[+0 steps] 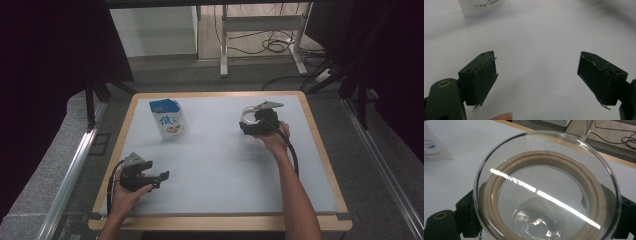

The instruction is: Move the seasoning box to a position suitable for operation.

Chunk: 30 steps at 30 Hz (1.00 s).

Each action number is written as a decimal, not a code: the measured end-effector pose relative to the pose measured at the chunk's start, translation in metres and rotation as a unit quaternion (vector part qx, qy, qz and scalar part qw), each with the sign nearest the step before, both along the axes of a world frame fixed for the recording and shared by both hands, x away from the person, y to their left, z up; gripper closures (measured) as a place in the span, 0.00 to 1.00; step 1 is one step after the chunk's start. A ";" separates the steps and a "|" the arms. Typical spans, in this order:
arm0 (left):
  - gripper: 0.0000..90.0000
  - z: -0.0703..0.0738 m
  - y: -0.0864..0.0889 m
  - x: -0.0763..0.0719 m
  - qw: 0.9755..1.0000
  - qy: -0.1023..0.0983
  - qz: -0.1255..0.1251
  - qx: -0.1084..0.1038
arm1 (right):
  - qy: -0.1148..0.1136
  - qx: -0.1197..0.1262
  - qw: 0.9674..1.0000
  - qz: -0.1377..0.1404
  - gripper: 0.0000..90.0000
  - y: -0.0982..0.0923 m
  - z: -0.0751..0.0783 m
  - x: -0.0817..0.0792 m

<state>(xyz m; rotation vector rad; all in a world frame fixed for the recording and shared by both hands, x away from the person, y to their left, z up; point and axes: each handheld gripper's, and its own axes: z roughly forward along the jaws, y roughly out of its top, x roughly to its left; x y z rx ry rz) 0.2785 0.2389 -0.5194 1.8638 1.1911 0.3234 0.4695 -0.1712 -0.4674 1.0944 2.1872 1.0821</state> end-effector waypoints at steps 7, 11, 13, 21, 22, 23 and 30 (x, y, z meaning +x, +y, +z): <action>0.18 -0.003 0.000 0.002 1.000 0.006 0.001 0.000 | -0.015 0.006 0.999 0.039 0.13 -0.012 0.017 -0.036; 0.18 -0.004 -0.001 0.002 1.000 0.010 0.001 0.001 | -0.013 0.004 0.998 0.054 0.13 -0.017 0.019 -0.057; 0.18 -0.005 -0.002 0.002 1.000 0.011 0.002 -0.001 | -0.011 0.006 0.998 0.058 0.13 -0.020 0.018 -0.068; 0.18 -0.004 -0.003 0.000 1.000 0.011 0.000 0.001 | -0.002 0.004 0.998 0.068 0.13 -0.027 0.004 -0.103; 0.18 -0.004 -0.003 0.000 1.000 0.011 0.000 0.001 | 0.000 0.003 0.998 0.070 0.13 -0.028 0.002 -0.106; 0.18 -0.004 -0.003 0.000 1.000 0.011 0.000 0.001 | 0.003 0.002 0.997 0.072 0.13 -0.029 0.000 -0.108; 0.18 -0.004 -0.002 -0.002 1.000 0.011 0.003 0.003 | 0.020 -0.004 0.995 0.102 0.13 -0.033 -0.014 -0.117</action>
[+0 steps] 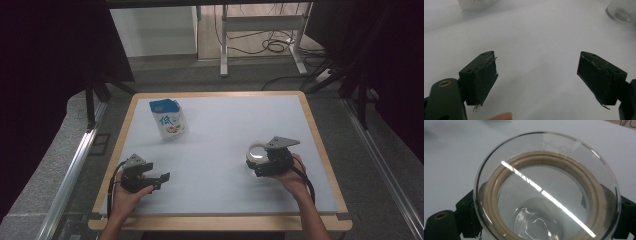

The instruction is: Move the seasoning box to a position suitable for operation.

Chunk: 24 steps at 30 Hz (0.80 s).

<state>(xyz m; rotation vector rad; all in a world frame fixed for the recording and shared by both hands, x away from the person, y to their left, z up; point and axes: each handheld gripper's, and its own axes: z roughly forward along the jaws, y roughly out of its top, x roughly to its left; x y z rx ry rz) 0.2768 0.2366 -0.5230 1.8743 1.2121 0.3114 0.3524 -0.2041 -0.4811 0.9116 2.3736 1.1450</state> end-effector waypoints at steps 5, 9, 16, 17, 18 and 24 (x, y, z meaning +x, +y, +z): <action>0.18 0.000 0.000 0.000 1.000 0.000 0.001 0.000 | -0.002 0.011 1.000 0.016 0.13 -0.003 -0.005 -0.001; 0.18 0.000 -0.001 0.000 1.000 0.000 -0.001 -0.001 | -0.001 0.016 0.999 0.032 0.12 -0.004 -0.006 0.001; 0.18 0.002 -0.003 0.001 1.000 -0.002 -0.013 -0.003 | -0.004 0.058 0.998 0.005 0.05 -0.010 0.001 -0.003; 0.18 0.002 -0.002 0.000 1.000 -0.004 -0.013 -0.004 | -0.008 0.073 0.997 0.001 0.05 -0.014 0.005 -0.006; 0.18 0.002 -0.002 0.000 1.000 -0.004 -0.014 -0.005 | -0.013 0.090 0.996 -0.005 0.05 -0.018 0.008 -0.009; 0.18 0.003 0.003 -0.002 1.000 -0.007 -0.010 -0.011 | -0.031 0.146 0.987 -0.062 0.23 -0.043 0.027 -0.029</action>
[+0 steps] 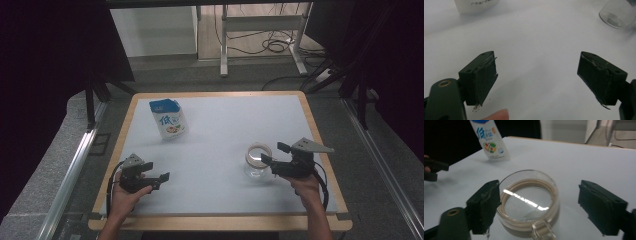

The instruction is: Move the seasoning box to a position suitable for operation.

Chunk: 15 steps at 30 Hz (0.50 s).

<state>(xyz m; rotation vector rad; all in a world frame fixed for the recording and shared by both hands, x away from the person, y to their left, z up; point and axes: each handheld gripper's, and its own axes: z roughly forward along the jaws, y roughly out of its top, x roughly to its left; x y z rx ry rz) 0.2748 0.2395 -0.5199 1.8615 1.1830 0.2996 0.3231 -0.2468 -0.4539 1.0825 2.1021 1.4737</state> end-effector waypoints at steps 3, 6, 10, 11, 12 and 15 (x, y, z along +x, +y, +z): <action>0.17 0.000 0.000 -0.001 1.000 -0.001 0.001 0.001 | -0.004 0.013 1.000 -0.013 0.32 -0.009 0.006 -0.006; 0.17 0.002 -0.001 -0.002 1.000 -0.004 -0.004 0.005 | -0.004 -0.001 1.000 -0.021 0.42 -0.015 0.006 -0.012; 0.17 0.001 -0.004 -0.001 1.000 -0.003 -0.006 0.008 | -0.007 -0.017 0.999 -0.030 0.56 -0.018 0.004 -0.015; 0.17 0.001 -0.004 -0.001 1.000 -0.003 -0.006 0.008 | -0.009 -0.017 0.999 -0.031 0.59 -0.019 0.005 -0.016; 0.17 0.001 -0.005 0.000 1.000 -0.004 -0.009 0.011 | -0.014 -0.019 0.999 -0.035 0.62 -0.020 0.005 -0.017; 0.17 0.000 -0.006 0.000 1.000 -0.006 -0.012 0.011 | -0.024 -0.023 0.998 -0.045 0.69 -0.022 0.009 -0.021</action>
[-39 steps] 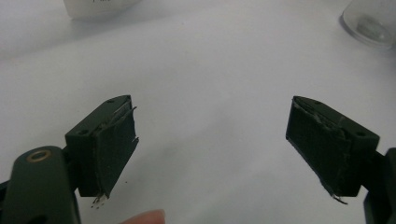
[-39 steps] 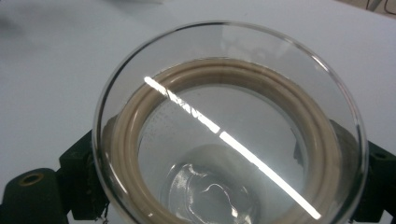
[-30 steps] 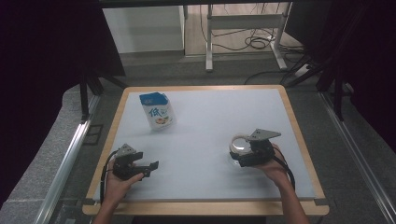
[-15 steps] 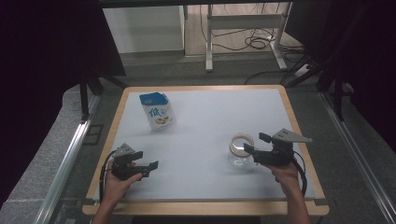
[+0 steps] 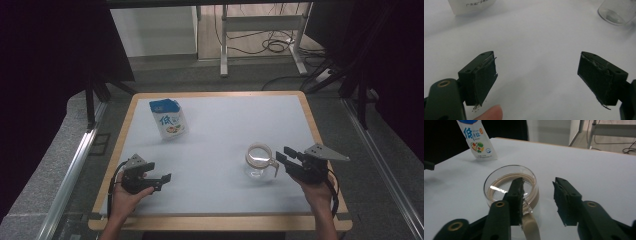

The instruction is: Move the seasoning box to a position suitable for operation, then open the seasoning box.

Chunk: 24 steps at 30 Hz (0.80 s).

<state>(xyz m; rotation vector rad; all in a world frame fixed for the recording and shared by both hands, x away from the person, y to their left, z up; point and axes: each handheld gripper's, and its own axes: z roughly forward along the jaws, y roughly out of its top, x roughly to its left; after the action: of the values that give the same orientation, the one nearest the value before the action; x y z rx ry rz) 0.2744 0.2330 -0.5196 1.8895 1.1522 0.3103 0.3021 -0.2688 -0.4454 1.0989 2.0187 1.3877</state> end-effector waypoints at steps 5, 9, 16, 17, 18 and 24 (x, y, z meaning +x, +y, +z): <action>0.18 -0.001 -0.001 0.001 1.000 0.001 -0.004 0.004 | -0.017 -0.016 1.000 -0.011 0.80 -0.001 0.006 -0.008; 0.18 -0.001 -0.002 -0.002 1.000 -0.002 -0.004 0.007 | -0.022 -0.033 0.999 -0.005 0.96 0.000 0.009 -0.014; 0.19 0.000 0.001 -0.002 1.000 -0.004 -0.003 0.005 | -0.014 -0.044 0.999 0.005 1.00 0.000 0.008 -0.017; 0.19 0.000 0.001 -0.002 1.000 -0.004 -0.003 0.004 | -0.014 -0.043 0.999 0.006 1.00 0.001 0.008 -0.018; 0.19 0.000 0.001 -0.002 1.000 -0.004 -0.003 0.004 | -0.014 -0.043 0.999 0.006 1.00 0.001 0.008 -0.018; 0.21 0.005 0.004 -0.006 1.000 -0.009 -0.002 -0.005 | -0.014 -0.042 0.999 0.012 1.00 0.005 0.010 -0.024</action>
<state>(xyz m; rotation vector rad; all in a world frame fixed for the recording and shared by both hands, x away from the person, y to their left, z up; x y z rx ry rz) 0.2688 0.2373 -0.5150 1.8770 1.1357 0.3179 0.2782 -0.2633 -0.4357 1.0156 2.0573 1.3097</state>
